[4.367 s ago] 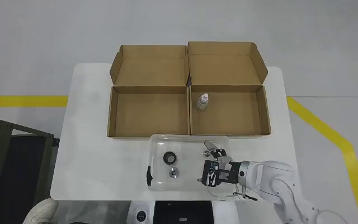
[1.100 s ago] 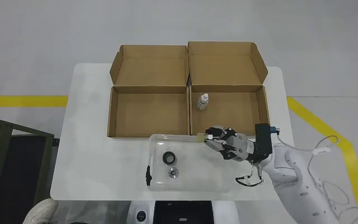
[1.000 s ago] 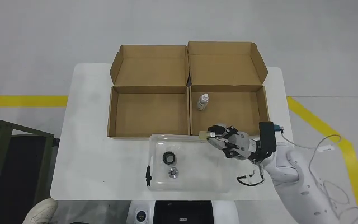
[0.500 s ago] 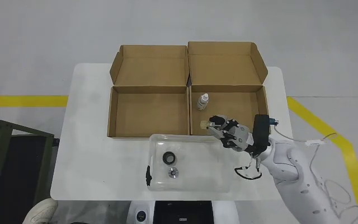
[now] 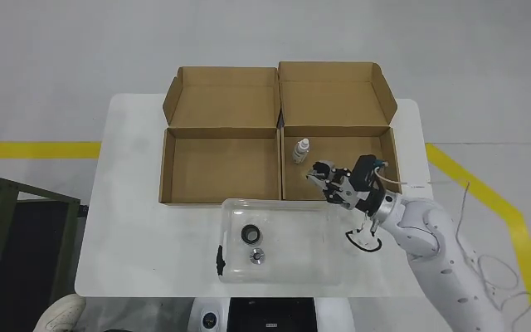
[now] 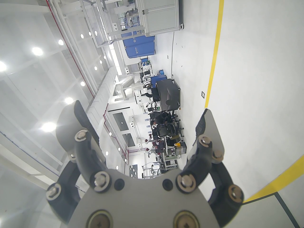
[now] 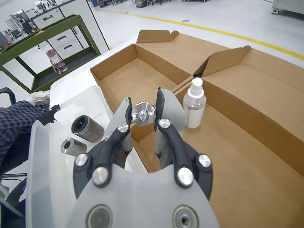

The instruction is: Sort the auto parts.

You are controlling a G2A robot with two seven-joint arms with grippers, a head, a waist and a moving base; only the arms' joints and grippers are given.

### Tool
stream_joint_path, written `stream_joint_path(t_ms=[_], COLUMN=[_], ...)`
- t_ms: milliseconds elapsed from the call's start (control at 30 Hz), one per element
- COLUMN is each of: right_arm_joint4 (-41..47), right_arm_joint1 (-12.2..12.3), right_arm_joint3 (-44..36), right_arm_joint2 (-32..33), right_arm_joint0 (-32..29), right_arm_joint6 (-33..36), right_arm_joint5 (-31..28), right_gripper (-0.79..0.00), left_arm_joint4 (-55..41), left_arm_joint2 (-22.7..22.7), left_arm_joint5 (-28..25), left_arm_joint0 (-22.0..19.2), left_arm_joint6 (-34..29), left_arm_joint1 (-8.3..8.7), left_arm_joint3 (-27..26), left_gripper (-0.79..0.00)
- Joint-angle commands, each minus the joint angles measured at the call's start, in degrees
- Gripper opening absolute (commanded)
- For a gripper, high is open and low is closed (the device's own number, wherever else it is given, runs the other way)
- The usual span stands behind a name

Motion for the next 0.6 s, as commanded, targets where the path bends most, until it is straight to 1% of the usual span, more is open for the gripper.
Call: stream_joint_path(t_ms=[0,300,567], right_arm_joint4=[-0.45,-4.81,-8.38], right_arm_joint1=[-0.03,-0.52,-1.19], right_arm_joint3=[0.84,4.96,7.12], right_arm_joint2=[-0.4,-4.02,-7.28], right_arm_joint0=[1.09,5.83,9.79], right_arm_joint6=[2.21,9.22,12.72], right_arm_joint5=[0.76,4.74,7.97], right_gripper=[-0.785,-0.785,-0.785], left_arm_joint4=[0.0,0.0,0.0], left_arm_joint2=[0.0,0.0,0.0], left_arm_joint5=[0.0,0.0,0.0], left_arm_joint0=[0.0,0.0,0.0], left_arm_joint6=[0.0,0.0,0.0], left_arm_joint1=[0.0,0.0,0.0], left_arm_joint3=[0.0,0.0,0.0], left_gripper=[0.0,0.0,0.0])
